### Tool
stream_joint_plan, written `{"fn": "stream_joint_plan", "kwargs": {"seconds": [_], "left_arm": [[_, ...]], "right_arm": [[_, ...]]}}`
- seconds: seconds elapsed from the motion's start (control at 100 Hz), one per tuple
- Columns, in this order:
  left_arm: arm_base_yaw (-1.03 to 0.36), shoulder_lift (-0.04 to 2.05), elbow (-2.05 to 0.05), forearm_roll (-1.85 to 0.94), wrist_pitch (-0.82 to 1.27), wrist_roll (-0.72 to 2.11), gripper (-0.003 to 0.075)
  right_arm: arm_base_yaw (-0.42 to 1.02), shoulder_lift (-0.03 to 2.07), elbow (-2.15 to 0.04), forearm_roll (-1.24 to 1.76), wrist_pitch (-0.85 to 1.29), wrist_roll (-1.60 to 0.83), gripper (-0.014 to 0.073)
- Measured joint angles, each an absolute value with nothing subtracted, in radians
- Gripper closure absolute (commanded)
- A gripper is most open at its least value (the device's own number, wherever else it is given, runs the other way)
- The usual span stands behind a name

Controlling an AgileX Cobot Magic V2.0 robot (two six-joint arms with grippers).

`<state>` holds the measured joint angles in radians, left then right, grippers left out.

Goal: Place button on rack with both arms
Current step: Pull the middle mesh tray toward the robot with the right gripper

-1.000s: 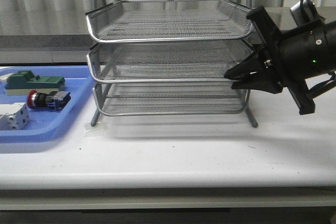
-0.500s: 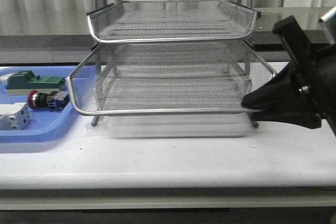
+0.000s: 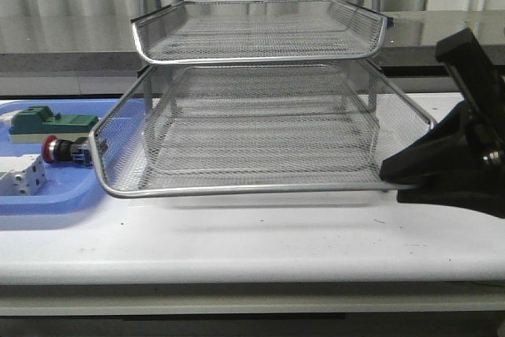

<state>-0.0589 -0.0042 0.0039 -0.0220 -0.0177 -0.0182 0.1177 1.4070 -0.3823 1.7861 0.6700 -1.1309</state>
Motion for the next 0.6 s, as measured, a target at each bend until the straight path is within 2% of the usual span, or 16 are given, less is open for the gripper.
{"fn": "stream_joint_plan", "kwargs": {"seconds": [0.14, 0.37, 0.6], "left_arm": [[-0.059, -0.004, 0.004, -0.022, -0.018, -0.018, 0.0741], [-0.059, -0.004, 0.004, -0.022, -0.018, -0.018, 0.0741], [-0.059, -0.004, 0.004, -0.022, -0.018, -0.018, 0.0741]], "right_arm": [[0.118, 1.394, -0.381, 1.744, 0.668, -1.153, 0.0216], [0.118, 1.32, -0.373, 1.569, 0.684, -1.14, 0.0211], [0.118, 1.194, -0.373, 1.228, 0.683, -0.902, 0.0213]]}}
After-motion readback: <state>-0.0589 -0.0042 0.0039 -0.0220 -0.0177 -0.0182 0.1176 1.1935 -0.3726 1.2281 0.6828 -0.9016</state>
